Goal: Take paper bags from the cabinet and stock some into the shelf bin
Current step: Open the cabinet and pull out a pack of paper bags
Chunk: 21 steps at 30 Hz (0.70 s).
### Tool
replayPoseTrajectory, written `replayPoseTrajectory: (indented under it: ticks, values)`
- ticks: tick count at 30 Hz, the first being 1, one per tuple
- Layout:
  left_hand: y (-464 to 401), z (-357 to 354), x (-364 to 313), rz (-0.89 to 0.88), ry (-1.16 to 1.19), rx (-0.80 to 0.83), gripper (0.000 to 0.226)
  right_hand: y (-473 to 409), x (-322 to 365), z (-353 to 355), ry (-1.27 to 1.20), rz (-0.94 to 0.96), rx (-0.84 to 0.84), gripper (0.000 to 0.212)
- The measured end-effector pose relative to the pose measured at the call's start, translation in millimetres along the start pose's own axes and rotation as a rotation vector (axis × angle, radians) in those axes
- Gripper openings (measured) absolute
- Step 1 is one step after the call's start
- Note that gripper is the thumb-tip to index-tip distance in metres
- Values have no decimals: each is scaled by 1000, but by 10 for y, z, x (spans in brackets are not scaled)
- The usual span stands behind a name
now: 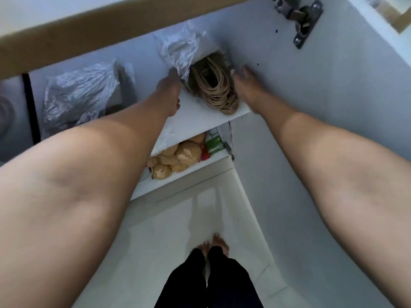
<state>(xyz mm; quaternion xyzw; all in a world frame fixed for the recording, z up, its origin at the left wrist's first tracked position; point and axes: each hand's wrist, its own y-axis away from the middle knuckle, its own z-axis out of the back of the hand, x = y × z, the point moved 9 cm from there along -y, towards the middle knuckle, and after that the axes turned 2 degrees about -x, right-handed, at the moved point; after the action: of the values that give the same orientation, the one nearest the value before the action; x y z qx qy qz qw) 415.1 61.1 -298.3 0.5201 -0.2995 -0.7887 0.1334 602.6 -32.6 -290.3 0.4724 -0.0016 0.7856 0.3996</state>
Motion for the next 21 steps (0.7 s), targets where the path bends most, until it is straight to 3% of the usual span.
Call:
replayPoseTrajectory:
  ticks: [5, 10, 15, 18, 21]
  values:
    - [-187, -210, -9, 74, 172, 41, 67, -414, 48, -136, -44, 14, 27, 56]
    - [-274, -272, -106, 64, 156, 32, 52, -568, 155, -240, -34, 41, -4, 56]
    - [-349, -145, -153, 72, 50, 8, 14, -588, 108, -295, 27, -35, -52, 65]
    - [-386, -49, -151, 92, 25, -31, 3, -579, 111, -359, 13, -93, -20, 69]
    - [-433, 38, -152, 112, -18, -56, 16, -607, 140, -421, 54, -139, 25, 68]
